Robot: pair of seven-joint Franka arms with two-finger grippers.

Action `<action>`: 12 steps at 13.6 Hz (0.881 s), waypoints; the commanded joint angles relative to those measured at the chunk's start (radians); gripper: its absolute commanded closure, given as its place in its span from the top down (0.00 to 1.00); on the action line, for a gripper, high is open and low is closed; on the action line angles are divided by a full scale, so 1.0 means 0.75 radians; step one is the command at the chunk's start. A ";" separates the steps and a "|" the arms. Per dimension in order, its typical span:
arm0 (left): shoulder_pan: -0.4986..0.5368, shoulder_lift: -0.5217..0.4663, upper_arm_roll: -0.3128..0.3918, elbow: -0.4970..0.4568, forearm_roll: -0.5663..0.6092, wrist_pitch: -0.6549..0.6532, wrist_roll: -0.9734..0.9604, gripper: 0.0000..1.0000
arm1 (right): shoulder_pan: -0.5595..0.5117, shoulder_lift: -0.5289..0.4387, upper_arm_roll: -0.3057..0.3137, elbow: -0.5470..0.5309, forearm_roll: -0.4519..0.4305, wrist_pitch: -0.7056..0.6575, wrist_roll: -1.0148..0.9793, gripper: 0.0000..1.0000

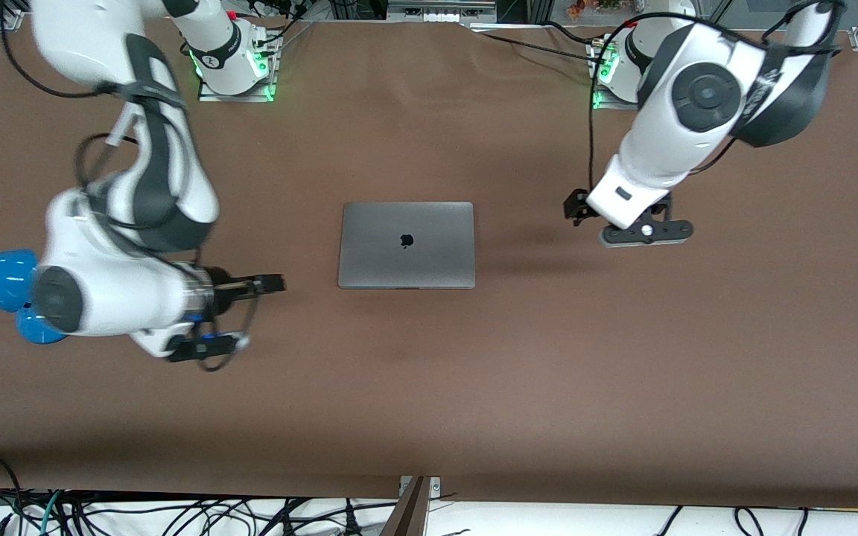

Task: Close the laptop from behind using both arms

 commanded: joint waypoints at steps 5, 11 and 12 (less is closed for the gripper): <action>0.224 -0.239 -0.004 -0.143 -0.054 -0.053 0.313 1.00 | -0.126 -0.218 0.097 0.001 -0.508 -0.104 -0.006 1.00; 0.300 -0.249 0.008 -0.008 -0.066 -0.190 0.403 1.00 | -0.284 -0.318 0.126 -0.097 -0.518 -0.087 -0.114 1.00; 0.302 -0.247 0.008 0.022 -0.064 -0.208 0.403 1.00 | -0.288 -0.342 0.128 -0.144 -0.516 -0.081 -0.118 1.00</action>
